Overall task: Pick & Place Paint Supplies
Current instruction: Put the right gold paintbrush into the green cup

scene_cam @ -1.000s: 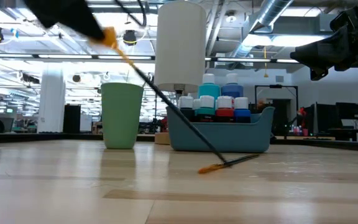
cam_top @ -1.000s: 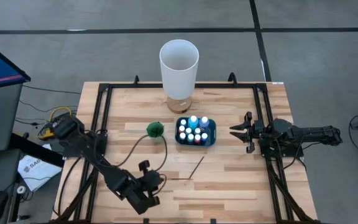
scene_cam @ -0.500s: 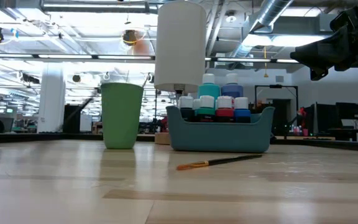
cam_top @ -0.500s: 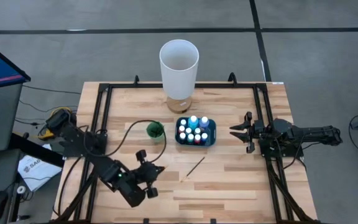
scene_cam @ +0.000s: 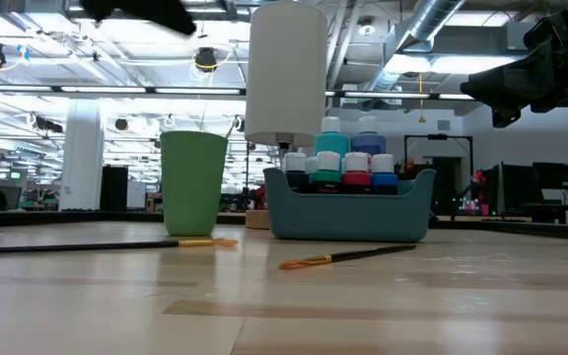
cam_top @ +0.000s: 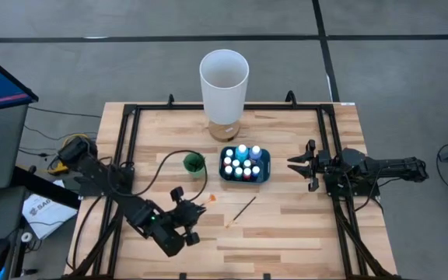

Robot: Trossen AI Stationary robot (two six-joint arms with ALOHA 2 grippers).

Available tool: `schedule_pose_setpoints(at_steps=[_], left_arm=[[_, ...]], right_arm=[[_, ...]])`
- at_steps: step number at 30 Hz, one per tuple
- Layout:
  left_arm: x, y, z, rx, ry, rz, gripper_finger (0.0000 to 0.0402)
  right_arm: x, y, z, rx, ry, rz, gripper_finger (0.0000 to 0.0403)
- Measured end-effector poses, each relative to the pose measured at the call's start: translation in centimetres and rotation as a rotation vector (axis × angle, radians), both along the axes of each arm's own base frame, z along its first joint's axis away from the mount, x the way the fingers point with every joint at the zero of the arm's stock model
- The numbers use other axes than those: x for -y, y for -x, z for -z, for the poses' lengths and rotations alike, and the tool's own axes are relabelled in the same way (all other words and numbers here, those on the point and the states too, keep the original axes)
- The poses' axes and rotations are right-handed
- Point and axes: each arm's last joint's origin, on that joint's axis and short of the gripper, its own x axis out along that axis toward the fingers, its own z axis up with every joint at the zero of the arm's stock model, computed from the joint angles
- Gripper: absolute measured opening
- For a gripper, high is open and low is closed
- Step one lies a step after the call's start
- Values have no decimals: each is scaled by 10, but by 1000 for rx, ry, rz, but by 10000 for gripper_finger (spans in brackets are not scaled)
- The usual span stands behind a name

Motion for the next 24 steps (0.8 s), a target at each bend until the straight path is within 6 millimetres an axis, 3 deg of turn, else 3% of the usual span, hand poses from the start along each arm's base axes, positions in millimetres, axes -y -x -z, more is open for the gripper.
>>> schedule_pose_setpoints(at_steps=[7,16,24], left_arm=[[-16,-9,45,-49,49,-31,84],[-49,-38,84,-179,136,-33,204],[-73,-53,110,-279,151,-65,225]], right_arm=[[0,0,0,0,0,-1,98],[0,0,0,0,0,0,98],[0,0,0,0,0,0,98]])
